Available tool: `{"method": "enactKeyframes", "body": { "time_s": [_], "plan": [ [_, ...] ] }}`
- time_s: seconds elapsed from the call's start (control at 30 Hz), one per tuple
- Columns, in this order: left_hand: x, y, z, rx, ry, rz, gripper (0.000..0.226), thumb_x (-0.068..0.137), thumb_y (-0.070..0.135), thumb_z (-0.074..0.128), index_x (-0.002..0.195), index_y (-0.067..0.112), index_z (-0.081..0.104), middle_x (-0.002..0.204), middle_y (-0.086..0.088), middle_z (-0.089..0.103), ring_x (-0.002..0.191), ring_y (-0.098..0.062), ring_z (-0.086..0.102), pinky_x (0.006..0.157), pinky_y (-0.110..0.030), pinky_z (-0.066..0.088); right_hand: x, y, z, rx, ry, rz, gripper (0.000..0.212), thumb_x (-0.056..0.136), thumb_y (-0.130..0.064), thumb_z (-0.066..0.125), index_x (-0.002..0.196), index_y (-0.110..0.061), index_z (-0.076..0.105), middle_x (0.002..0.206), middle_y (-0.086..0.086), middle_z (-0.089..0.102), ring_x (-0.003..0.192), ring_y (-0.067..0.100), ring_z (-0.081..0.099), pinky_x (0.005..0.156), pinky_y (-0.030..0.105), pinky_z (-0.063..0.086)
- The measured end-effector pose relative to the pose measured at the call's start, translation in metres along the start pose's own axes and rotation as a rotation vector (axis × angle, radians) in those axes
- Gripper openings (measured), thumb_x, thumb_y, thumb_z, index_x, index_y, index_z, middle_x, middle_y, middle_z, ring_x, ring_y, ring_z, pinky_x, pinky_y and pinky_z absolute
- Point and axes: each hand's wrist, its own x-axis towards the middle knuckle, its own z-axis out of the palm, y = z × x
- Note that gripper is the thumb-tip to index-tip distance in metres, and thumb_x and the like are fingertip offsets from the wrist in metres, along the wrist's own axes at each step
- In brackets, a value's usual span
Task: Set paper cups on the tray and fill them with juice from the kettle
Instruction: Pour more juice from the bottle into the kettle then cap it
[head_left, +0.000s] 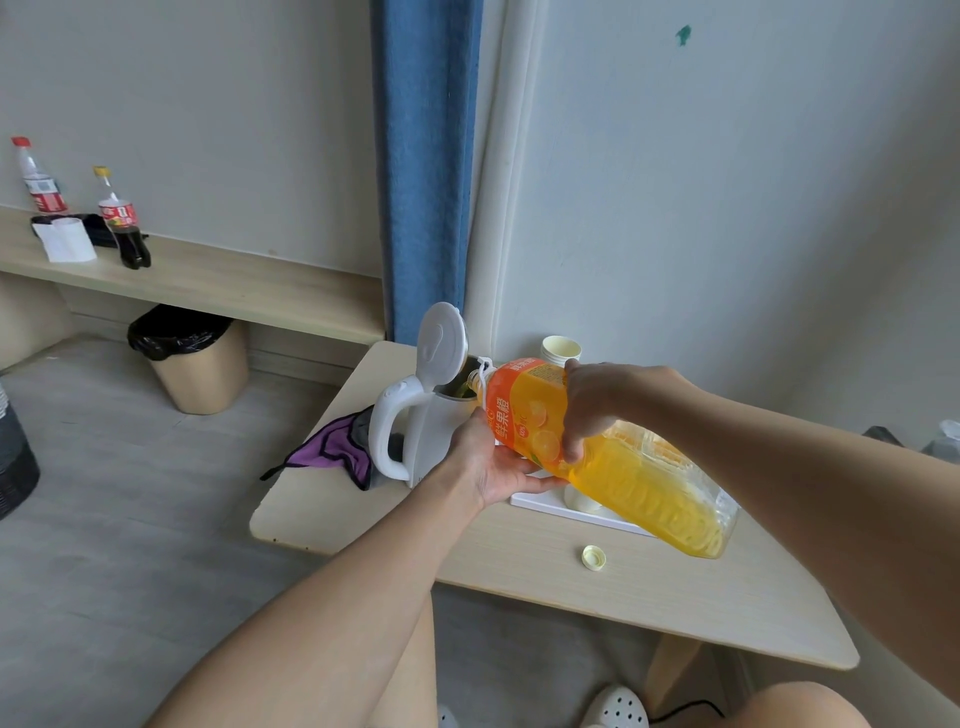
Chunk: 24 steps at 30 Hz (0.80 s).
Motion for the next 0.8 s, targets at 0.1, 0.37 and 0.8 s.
{"method": "enactKeyframes", "body": {
  "time_s": [0.1, 0.37, 0.8],
  "plan": [
    [0.000, 0.001, 0.000, -0.005, -0.001, -0.003, 0.046, 0.107, 0.048, 0.046, 0.118, 0.007, 0.062, 0.119, -0.031, 0.066, 0.107, -0.050, 0.063, 0.098, -0.070, 0.043, 0.002, 0.000, -0.001, 0.003, -0.002, 0.008, 0.106, 0.064, -0.050, 0.085, 0.146, -0.013, 0.030, 0.120, 0.006, 0.058, 0.109, 0.028, 0.059, 0.095, 0.042, 0.052],
    [0.003, 0.002, 0.001, -0.024, -0.004, -0.003, 0.047, 0.107, 0.047, 0.046, 0.121, 0.005, 0.063, 0.121, -0.032, 0.067, 0.111, -0.051, 0.063, 0.105, -0.072, 0.040, 0.005, 0.000, -0.002, -0.004, 0.000, 0.031, 0.106, 0.061, -0.051, 0.086, 0.144, -0.013, 0.032, 0.117, 0.005, 0.058, 0.108, 0.030, 0.060, 0.094, 0.044, 0.052],
    [-0.001, 0.002, 0.005, -0.021, 0.006, -0.005, 0.044, 0.108, 0.044, 0.046, 0.115, 0.005, 0.064, 0.115, -0.031, 0.068, 0.108, -0.051, 0.062, 0.108, -0.073, 0.037, 0.018, -0.002, -0.001, 0.007, -0.023, 0.090, 0.120, 0.050, -0.055, 0.087, 0.146, -0.017, 0.026, 0.115, 0.005, 0.058, 0.106, 0.033, 0.060, 0.091, 0.045, 0.051]
  ]
}}
